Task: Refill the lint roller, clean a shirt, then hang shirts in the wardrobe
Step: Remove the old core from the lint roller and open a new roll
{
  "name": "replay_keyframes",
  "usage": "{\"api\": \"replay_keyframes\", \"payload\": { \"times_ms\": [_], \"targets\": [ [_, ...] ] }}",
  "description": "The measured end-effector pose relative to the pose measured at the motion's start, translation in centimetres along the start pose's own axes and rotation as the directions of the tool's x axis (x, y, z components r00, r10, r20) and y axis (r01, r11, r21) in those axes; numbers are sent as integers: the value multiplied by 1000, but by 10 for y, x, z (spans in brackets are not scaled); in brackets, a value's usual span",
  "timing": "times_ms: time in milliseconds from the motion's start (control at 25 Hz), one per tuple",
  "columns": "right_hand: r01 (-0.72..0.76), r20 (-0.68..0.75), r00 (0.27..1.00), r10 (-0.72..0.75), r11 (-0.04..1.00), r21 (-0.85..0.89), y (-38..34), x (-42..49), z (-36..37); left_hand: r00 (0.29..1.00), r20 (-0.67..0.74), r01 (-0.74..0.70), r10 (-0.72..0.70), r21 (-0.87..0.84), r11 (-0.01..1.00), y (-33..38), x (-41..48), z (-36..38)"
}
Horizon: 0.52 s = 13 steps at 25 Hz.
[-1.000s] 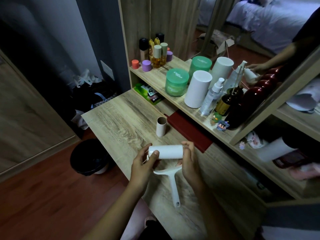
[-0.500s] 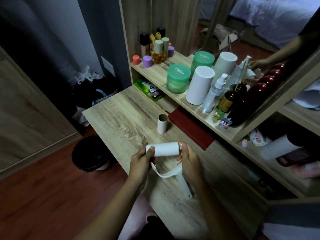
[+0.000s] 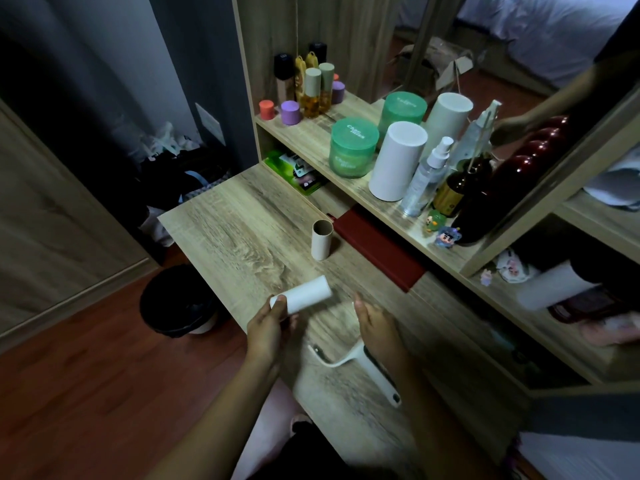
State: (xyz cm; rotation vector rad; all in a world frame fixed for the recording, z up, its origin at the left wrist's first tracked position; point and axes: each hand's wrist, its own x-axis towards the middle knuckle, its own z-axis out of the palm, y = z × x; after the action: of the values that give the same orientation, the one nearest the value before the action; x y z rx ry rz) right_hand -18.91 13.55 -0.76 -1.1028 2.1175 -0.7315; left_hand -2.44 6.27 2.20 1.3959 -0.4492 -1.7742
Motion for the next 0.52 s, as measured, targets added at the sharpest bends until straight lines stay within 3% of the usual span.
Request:
{"api": "replay_keyframes", "payload": {
  "times_ms": [280,400,440,520],
  "targets": [
    [-77,-68,996,63,970,-232,16,10,14,999,19,-26,25,19,999,2,1,-1],
    [-3,-149,988,-48,945,-327,8,10,6,999,32,-14,13,22,1000,1,3,0],
    [46,-188,977,-99,962,-267,1,11,1,999,40,-11,10,27,1000,2,3,1],
    [74,-123,990,-65,995,69,-19,14,-8,998,55,-12,10,46,999,2,3,4]
  ]
}}
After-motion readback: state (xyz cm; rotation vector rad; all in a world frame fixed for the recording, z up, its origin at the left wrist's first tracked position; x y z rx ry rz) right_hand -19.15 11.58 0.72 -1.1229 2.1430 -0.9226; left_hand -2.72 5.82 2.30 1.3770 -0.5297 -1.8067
